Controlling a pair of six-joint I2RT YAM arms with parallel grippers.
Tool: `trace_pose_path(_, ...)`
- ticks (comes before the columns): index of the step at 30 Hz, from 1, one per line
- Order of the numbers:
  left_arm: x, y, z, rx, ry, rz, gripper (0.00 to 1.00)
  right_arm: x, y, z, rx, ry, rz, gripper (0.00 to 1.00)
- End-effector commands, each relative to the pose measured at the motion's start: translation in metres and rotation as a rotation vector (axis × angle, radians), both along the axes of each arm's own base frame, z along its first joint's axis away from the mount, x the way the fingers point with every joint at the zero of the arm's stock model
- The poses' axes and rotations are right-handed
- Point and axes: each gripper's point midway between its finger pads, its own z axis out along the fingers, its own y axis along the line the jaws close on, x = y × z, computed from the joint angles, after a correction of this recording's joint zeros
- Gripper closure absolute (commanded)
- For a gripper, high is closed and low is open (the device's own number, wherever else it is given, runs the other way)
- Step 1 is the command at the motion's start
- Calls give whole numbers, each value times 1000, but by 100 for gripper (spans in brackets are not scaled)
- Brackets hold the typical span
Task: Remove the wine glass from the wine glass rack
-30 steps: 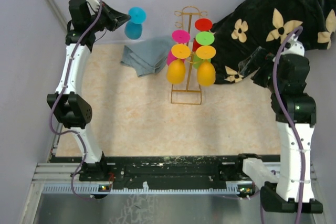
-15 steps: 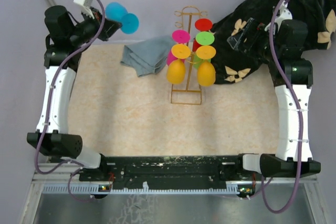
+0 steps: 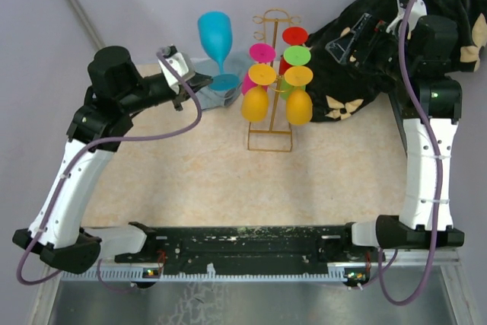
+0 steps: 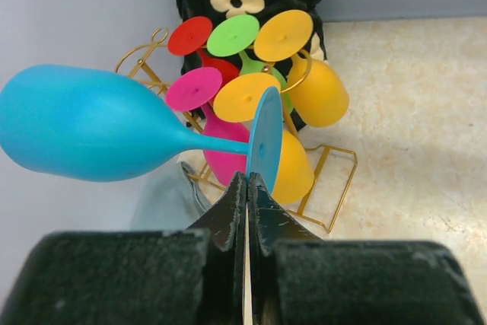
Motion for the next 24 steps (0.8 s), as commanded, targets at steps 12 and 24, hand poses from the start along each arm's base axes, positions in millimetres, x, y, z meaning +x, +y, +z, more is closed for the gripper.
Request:
trace_pose_path(12, -86, -81, -67, 308, -341, -328, 100, -42, 5, 37, -44, -77, 59, 3)
trace_pose_path(24, -120, -121, -135, 447, -585, -491, 100, -86, 20, 8, -31, 33, 161, 5)
